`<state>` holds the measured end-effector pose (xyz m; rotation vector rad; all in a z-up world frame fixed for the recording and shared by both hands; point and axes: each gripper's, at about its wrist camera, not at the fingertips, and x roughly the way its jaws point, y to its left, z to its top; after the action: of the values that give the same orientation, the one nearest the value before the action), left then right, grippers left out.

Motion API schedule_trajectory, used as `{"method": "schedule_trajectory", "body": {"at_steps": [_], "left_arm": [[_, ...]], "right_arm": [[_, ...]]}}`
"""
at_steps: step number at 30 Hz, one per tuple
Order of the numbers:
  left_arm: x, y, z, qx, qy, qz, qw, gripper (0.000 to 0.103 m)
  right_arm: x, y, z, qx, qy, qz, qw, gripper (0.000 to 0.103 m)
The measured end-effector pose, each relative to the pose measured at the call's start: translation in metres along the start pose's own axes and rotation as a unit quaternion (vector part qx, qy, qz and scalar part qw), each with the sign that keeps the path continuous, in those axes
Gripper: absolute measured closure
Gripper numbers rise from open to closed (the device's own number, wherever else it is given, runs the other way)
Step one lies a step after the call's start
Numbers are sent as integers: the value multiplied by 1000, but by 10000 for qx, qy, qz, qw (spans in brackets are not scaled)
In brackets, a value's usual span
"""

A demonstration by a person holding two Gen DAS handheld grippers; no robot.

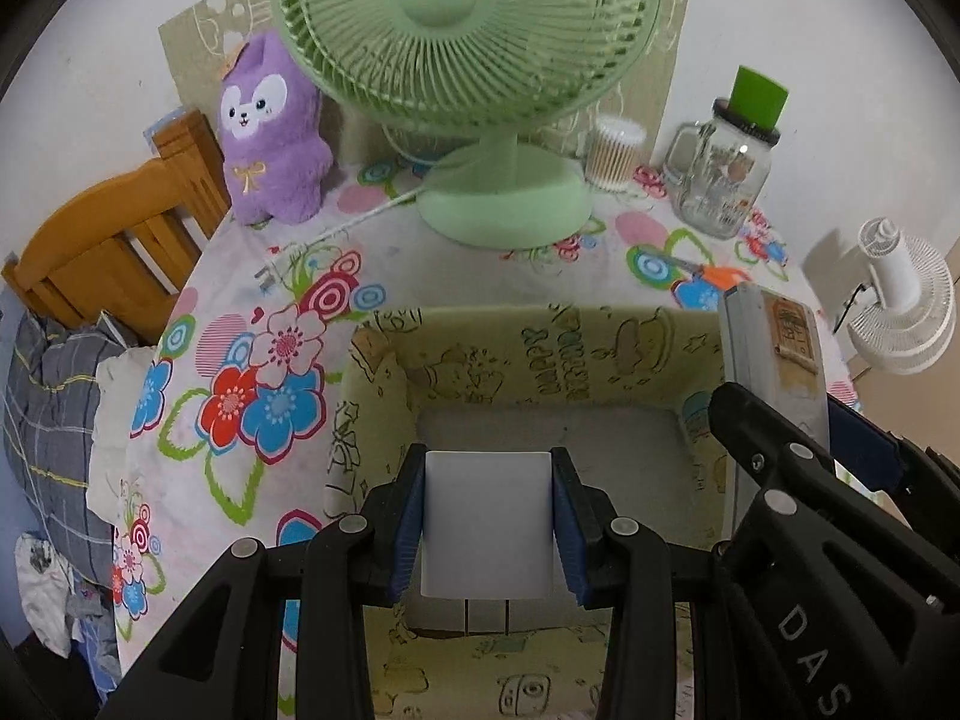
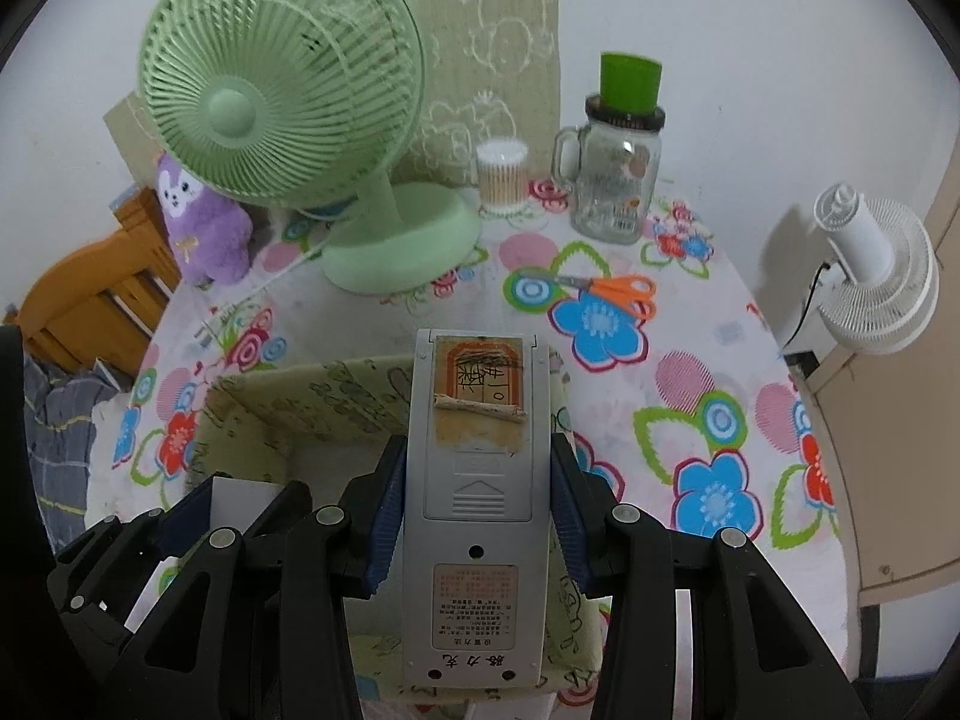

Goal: Organize rigid objects
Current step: 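Lower the card and remote into the box and open both tools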

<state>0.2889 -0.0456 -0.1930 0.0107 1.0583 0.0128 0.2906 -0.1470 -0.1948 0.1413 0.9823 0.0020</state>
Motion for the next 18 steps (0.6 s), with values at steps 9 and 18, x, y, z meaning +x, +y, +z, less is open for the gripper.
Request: {"method": "schedule_trajectory", "body": {"at_steps": [9, 18], "left_arm": [[19, 3, -7, -47, 124, 228, 9997, 62], [15, 3, -6, -92, 175, -91, 9998, 33]], "right_arm": [[25, 3, -6, -70, 243, -43, 9997, 55], [20, 4, -3, -105, 111, -30, 9999, 38]]}}
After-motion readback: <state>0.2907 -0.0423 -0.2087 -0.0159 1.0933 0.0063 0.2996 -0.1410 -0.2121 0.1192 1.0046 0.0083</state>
